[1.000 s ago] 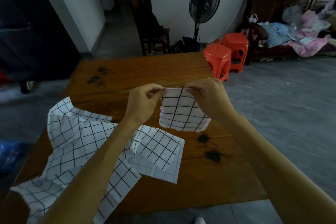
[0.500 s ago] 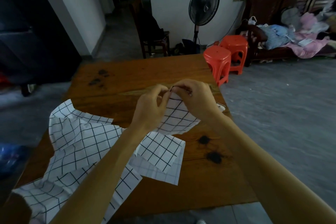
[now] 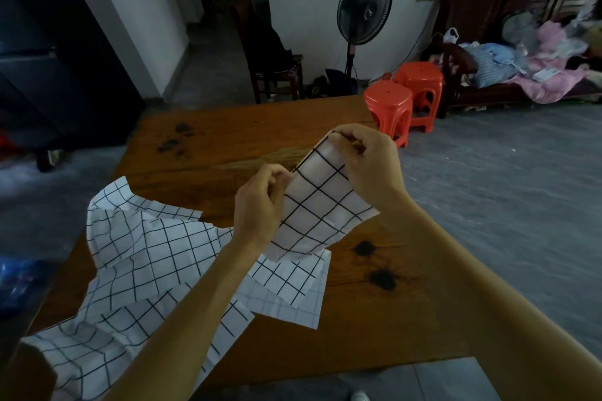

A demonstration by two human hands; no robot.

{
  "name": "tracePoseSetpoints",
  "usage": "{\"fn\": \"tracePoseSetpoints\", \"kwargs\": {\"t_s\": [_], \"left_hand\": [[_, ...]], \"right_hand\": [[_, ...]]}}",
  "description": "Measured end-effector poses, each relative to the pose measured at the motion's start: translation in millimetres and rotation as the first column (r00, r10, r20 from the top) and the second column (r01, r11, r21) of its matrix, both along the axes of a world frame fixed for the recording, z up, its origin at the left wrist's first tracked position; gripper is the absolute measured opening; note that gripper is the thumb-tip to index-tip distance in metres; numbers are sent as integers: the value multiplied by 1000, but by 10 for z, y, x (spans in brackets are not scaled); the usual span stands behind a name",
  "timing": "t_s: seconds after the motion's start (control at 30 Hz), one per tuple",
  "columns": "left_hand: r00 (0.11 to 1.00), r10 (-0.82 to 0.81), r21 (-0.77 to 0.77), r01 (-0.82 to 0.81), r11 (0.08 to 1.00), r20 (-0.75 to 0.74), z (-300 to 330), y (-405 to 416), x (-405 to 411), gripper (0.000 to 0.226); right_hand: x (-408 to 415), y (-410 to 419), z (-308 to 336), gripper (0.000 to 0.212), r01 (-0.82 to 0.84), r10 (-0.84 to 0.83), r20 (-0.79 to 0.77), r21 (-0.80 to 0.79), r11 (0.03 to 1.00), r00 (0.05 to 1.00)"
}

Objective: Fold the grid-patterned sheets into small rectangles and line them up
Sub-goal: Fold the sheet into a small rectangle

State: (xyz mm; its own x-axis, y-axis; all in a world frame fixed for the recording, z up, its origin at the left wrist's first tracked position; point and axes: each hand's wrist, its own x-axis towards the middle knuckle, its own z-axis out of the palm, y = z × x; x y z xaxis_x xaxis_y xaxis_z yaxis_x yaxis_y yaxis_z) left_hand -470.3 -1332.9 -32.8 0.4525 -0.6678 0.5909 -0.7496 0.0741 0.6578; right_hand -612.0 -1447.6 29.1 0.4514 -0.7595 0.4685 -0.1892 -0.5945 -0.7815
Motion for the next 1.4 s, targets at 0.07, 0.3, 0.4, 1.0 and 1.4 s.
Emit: {"fn": "tracePoseSetpoints", "kwargs": {"t_s": [0.07, 0.3, 0.4, 1.0, 1.4], "left_hand": [[999, -17, -14, 17, 1000, 42, -14, -5, 5, 38], [995, 44, -17, -42, 999, 90, -290, 126, 146, 39], [988, 48, 84, -60, 995, 148, -428, 204, 209, 31], [954, -276, 169, 293, 941, -114, 345, -355, -163, 18], [984, -129, 387, 166, 907, -121, -450, 36, 62, 17]], "right_hand": [[-17, -17, 19, 8, 20, -21, 25, 20, 1000, 999], [-132, -116, 54, 11, 136, -143, 116, 66, 989, 983], [-165, -175, 73, 11, 198, -217, 177, 119, 973, 960], [-95, -39, 43, 10, -140, 135, -70, -59, 988, 988], [-217, -203, 125, 13, 43, -43, -4, -99, 994, 999]]}}
